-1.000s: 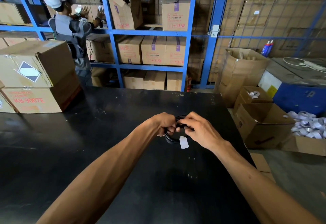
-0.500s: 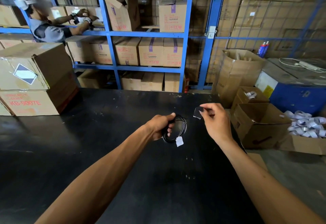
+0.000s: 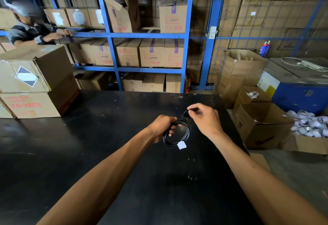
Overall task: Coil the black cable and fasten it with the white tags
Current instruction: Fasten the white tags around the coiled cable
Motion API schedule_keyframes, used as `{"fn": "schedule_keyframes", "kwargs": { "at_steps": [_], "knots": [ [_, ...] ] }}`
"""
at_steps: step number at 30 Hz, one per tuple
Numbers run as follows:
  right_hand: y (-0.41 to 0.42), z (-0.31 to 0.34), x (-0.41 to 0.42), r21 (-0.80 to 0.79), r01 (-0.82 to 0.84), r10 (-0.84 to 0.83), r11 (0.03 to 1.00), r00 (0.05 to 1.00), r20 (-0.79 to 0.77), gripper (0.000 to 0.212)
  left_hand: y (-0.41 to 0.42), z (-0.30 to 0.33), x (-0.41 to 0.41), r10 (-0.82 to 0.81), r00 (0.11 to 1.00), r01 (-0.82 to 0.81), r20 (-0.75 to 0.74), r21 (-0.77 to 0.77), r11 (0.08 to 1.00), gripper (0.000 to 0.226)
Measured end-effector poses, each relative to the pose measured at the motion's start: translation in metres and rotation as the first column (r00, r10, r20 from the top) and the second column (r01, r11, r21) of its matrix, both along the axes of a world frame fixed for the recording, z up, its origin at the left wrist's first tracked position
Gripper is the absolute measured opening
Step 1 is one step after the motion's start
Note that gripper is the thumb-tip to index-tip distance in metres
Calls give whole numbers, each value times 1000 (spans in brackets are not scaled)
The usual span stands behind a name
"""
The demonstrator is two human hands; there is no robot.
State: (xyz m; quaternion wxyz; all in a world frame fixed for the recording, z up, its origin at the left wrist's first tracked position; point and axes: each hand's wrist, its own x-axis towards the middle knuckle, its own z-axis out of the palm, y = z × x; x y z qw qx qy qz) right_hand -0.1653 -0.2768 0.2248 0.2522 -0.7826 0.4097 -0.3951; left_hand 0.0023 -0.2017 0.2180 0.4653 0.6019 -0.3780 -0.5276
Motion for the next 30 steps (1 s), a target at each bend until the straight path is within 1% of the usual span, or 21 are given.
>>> {"fn": "schedule_keyframes", "kwargs": {
  "at_steps": [2, 4, 7, 10, 12, 15, 16, 18, 21, 24, 26, 28, 30],
  "knots": [
    [2, -3, 5, 88, -27, 38, 996, 991, -127, 18, 1, 0, 1, 18, 1000, -17, 24, -51, 999, 28],
    [4, -4, 8, 170, -57, 90, 984, 977, -192, 22, 2, 1, 2, 19, 998, -13, 68, -90, 996, 33],
    [7, -4, 10, 261, -106, 158, 959, 970, -184, 27, 4, 1, 4, -9, 995, 21, 104, -123, 992, 37],
    [9, -1, 10, 263, -135, 187, 955, 965, -182, 28, 5, 1, 4, -5, 992, 19, 123, -113, 993, 41],
    [9, 0, 10, 236, -142, 196, 961, 955, -222, 24, 5, 0, 5, -6, 987, 18, 160, -76, 997, 45],
    [8, -2, 10, 176, -150, 201, 973, 924, -325, 12, 5, -1, 5, 0, 978, 7, 210, -32, 999, 48],
    [9, -2, 10, 134, -163, 201, 977, 918, -343, 11, 4, -1, 5, 15, 976, -11, 217, -22, 1000, 48],
    [10, -3, 10, -13, -211, 192, 977, 910, -367, 8, 3, -2, 5, 58, 975, -58, 213, -5, 998, 48],
    [16, 1, 9, -226, -350, 221, 909, 865, -450, 16, 2, -3, 4, 93, 979, -101, 179, 35, 994, 46],
    [23, 7, 4, -362, -494, 216, 791, 778, -589, 28, 2, -2, 3, 105, 981, -118, 166, 69, 991, 43],
    [27, 11, 3, -381, -546, 189, 746, 723, -665, 26, 3, 0, 2, 110, 983, -122, 144, 78, 989, 41],
    [32, 13, 3, -375, -541, 167, 753, 709, -685, 26, 4, 3, 3, 106, 987, -117, 122, 90, 989, 40],
    [37, 13, 4, -352, -525, 141, 775, 687, -713, 39, 5, 5, 5, 103, 989, -113, 105, 99, 989, 38]
  ]
}}
